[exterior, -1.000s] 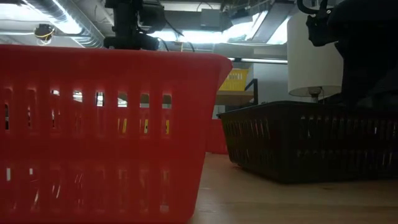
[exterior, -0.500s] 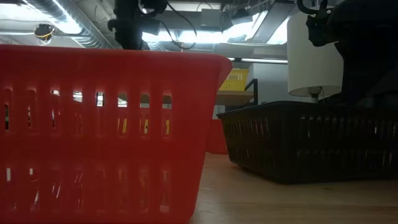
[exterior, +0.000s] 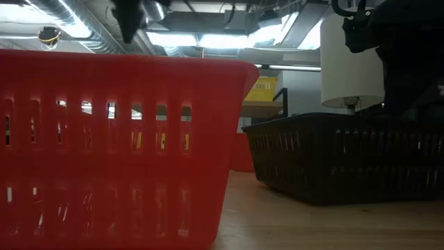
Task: Stack baskets on shelf by color
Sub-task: Put the top red bin on the shelf
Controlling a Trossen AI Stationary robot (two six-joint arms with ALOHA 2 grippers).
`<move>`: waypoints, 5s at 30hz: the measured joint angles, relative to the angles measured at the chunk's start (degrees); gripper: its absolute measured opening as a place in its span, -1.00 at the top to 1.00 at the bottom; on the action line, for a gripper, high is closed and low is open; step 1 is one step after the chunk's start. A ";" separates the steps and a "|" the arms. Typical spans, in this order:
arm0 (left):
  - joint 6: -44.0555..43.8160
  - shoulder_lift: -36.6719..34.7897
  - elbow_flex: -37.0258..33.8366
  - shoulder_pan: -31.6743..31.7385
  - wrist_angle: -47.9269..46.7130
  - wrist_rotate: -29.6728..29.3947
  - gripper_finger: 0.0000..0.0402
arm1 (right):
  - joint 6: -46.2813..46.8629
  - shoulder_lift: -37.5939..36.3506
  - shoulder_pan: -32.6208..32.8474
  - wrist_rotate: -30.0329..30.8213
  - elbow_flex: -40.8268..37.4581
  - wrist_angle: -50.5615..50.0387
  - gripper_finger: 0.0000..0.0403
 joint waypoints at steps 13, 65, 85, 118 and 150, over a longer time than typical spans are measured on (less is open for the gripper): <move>-19.47 0.00 -4.52 -25.66 14.24 -16.64 0.57 | -2.78 0.00 0.00 0.21 0.00 0.14 0.40; -2.77 -9.82 -20.79 -28.72 23.65 -21.44 0.57 | -49.83 3.77 -12.87 0.82 8.17 27.63 0.40; 6.38 -26.30 -37.50 -27.42 34.77 -29.50 0.57 | -47.72 19.00 -14.57 2.47 21.53 6.22 0.40; -3.54 -36.98 -56.92 -26.99 45.69 -29.98 0.57 | -45.58 27.74 -16.44 0.23 21.83 10.27 0.95; 0.43 -37.79 -58.12 -33.20 50.03 -35.27 0.57 | -83.56 27.58 -33.19 -0.54 63.77 4.26 1.00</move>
